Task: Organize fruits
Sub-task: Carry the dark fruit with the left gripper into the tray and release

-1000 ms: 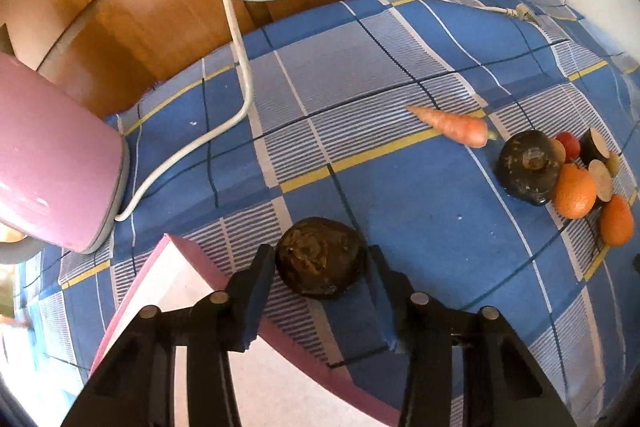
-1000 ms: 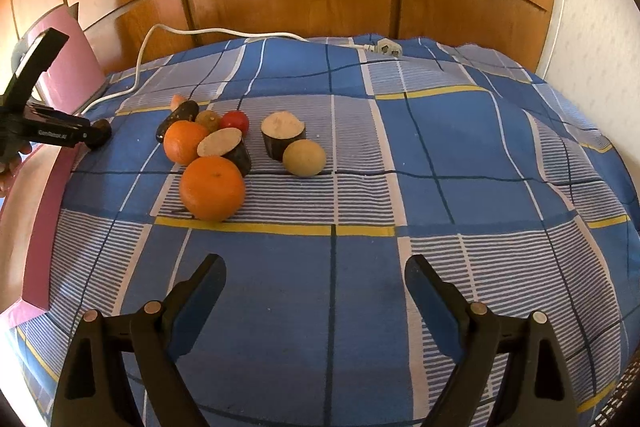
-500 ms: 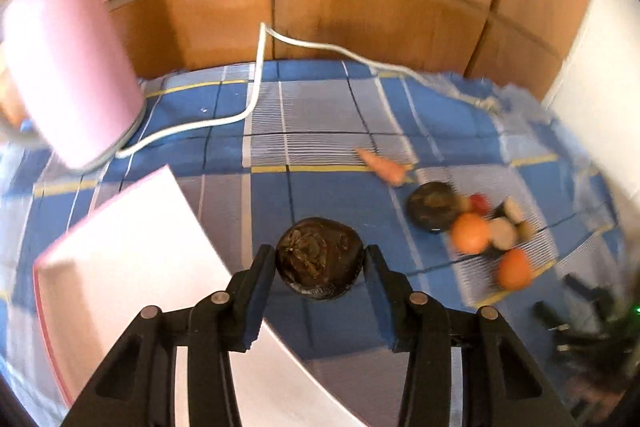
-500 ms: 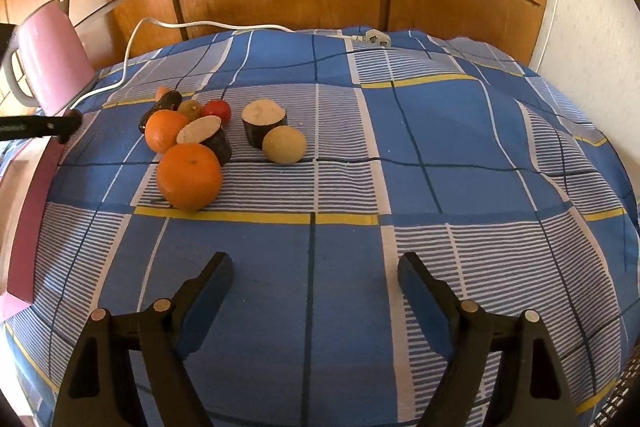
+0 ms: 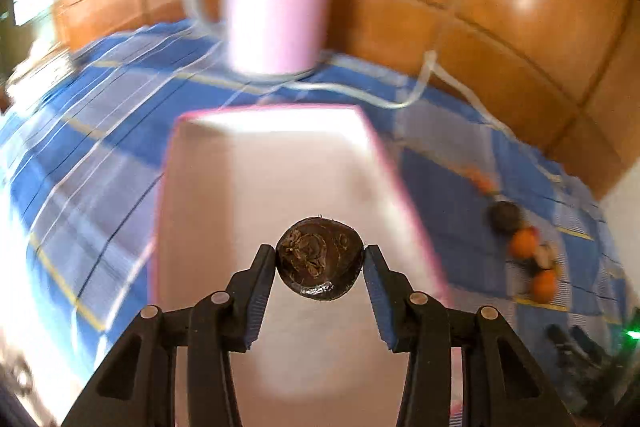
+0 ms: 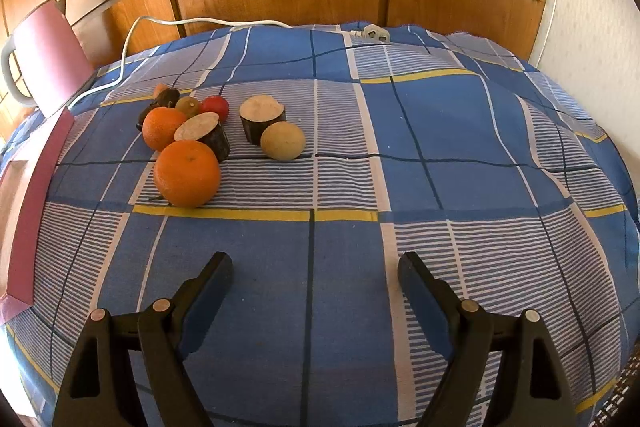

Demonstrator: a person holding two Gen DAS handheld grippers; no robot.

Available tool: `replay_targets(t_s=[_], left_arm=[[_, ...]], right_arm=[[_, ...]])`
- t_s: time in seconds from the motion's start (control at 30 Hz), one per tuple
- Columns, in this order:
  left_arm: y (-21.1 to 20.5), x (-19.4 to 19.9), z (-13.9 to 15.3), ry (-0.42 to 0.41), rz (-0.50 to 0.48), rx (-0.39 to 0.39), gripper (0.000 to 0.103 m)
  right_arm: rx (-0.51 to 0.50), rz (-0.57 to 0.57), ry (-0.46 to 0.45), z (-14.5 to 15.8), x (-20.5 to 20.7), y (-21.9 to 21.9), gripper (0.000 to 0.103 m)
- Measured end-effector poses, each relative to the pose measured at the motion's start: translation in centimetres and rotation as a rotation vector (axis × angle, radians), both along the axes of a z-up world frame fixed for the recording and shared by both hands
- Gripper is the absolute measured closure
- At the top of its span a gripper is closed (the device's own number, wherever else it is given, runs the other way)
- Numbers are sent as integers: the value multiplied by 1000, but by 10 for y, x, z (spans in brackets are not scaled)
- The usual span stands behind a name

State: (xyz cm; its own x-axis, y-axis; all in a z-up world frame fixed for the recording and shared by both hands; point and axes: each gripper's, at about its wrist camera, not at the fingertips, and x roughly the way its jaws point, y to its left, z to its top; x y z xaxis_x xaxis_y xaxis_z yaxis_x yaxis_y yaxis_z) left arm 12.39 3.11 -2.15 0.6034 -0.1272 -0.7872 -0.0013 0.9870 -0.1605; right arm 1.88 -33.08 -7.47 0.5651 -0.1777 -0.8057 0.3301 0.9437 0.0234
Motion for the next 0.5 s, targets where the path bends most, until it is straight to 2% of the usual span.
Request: replay_targets(t_s=[0.07,0.13,0.17,0.23,0.3,0.5], left_arm=[[11,-3,-8,9,45,27,57],[21,-4,-16,25,65,31,57],[23,-4,-17,24,72,36,57],[27,-10,-20,17,76,46,57],[27,-15,-21,11,83,51,57],[25,-19,-30,27,91,50,56]], right_arm=[[2,-3,5,1,1,0,20],[2,-5,5,3,1,-2,35],[11,-9,3,5,2,-4,38],[32,-13,1,8,4,-8,52],[34,-15,-1,11,7,-11,59],[22,1,-34,26,22,-15,65]])
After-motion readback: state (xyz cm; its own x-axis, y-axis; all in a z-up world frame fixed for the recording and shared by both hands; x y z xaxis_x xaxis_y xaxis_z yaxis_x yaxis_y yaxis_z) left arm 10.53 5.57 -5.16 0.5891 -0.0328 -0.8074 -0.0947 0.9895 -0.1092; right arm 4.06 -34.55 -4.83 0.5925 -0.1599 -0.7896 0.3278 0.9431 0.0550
